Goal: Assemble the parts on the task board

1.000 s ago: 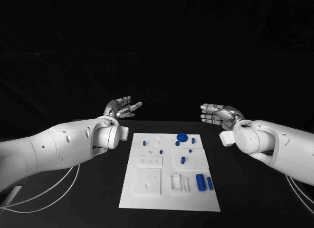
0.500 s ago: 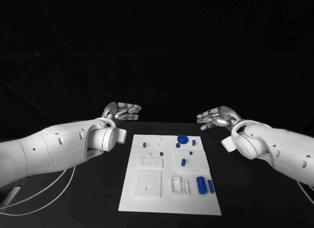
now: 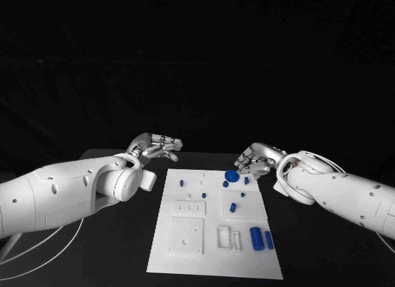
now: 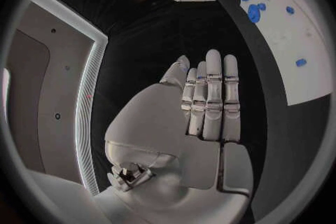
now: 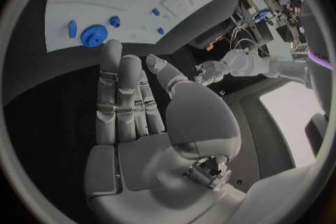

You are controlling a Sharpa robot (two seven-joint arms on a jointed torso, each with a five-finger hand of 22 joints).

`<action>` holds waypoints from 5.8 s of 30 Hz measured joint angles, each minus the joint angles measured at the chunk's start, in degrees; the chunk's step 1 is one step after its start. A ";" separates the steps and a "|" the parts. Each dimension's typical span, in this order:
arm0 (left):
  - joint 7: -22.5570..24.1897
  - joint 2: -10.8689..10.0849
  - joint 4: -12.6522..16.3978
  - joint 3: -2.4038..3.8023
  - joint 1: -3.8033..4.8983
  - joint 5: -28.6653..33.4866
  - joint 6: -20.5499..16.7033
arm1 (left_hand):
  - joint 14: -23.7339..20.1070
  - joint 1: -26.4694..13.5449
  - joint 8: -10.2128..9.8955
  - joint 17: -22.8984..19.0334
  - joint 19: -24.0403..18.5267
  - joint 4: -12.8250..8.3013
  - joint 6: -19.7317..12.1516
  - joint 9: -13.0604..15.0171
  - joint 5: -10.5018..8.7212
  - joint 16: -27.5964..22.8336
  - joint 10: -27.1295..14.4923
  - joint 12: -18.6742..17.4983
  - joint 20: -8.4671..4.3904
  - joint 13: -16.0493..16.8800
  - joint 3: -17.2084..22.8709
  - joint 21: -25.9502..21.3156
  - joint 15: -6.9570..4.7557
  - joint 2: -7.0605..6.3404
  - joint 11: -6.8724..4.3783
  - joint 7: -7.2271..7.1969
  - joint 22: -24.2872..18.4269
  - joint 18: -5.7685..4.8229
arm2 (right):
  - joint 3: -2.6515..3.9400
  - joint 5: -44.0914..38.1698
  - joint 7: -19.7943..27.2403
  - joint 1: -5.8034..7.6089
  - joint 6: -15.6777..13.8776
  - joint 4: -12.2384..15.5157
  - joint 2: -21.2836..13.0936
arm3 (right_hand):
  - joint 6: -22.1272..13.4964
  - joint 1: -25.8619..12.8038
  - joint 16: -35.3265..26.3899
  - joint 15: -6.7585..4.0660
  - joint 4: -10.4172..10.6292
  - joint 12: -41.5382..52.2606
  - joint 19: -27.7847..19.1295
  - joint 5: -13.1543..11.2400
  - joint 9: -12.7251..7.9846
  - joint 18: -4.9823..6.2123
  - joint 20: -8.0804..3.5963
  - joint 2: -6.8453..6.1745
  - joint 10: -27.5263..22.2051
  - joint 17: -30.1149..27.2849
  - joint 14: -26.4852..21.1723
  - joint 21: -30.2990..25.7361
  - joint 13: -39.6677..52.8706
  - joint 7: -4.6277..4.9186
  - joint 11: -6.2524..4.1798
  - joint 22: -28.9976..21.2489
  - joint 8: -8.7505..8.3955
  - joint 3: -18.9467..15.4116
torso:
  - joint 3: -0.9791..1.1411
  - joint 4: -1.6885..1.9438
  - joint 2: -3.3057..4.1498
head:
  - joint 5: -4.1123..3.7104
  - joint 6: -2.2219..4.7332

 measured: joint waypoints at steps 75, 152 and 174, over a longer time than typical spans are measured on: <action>-0.20 -4.12 9.44 0.45 3.88 -1.67 2.00 | -1.29 -1.11 0.01 -4.09 -1.23 -0.14 -1.16 -0.02 -0.23 -3.38 -1.35 0.00 1.09 -0.03 -2.39 -2.61 0.91 0.04 0.52 0.49 -1.30 0.01 | 0.03 -28.82 -14.28 -0.69 1.54 -2.07 6.41 | 3.53 -0.32 7.72 -0.30 2.34 -0.02 0.53 -10.62 -0.02 -0.84 -0.49 -2.14 3.10 -6.14 -1.53 2.93 0.08 -0.88 -1.20 31.74 -0.33 13.00 | 0.18 2.29 7.60 | -2.45 3.48; -1.13 -2.37 9.53 0.45 5.77 -2.42 1.99 | -1.29 -1.11 0.01 -4.22 -1.23 -0.46 -1.15 -0.03 -0.45 -3.38 -1.55 0.00 1.09 -0.04 -2.71 -2.82 0.91 0.04 0.73 0.50 -1.32 0.01 | 0.02 -32.34 -21.13 1.40 -8.73 -8.32 16.52 | 8.34 0.59 7.28 -2.03 1.64 -0.23 3.18 -14.57 0.00 -3.38 -2.53 -2.08 7.86 -5.81 -1.64 -3.21 0.24 -1.70 -2.54 47.07 -0.44 17.61 | -0.54 3.89 9.70 | -1.26 5.81; -1.25 -2.41 9.51 0.46 5.91 -2.60 1.98 | -1.29 -1.11 0.01 -4.21 -1.23 -0.46 -1.15 -0.03 -0.45 -3.38 -1.55 0.00 1.09 -0.04 -2.70 -2.82 0.91 0.04 0.73 0.50 -1.32 0.00 | 0.09 -32.87 -21.13 1.53 -6.91 -8.22 16.65 | 8.31 0.40 7.28 -2.02 1.60 -0.32 3.29 -13.90 0.00 -3.35 -2.41 -2.42 7.85 -5.97 -1.64 -4.41 0.20 -1.74 -2.54 47.88 -0.29 17.57 | -0.54 3.88 9.94 | -1.09 5.65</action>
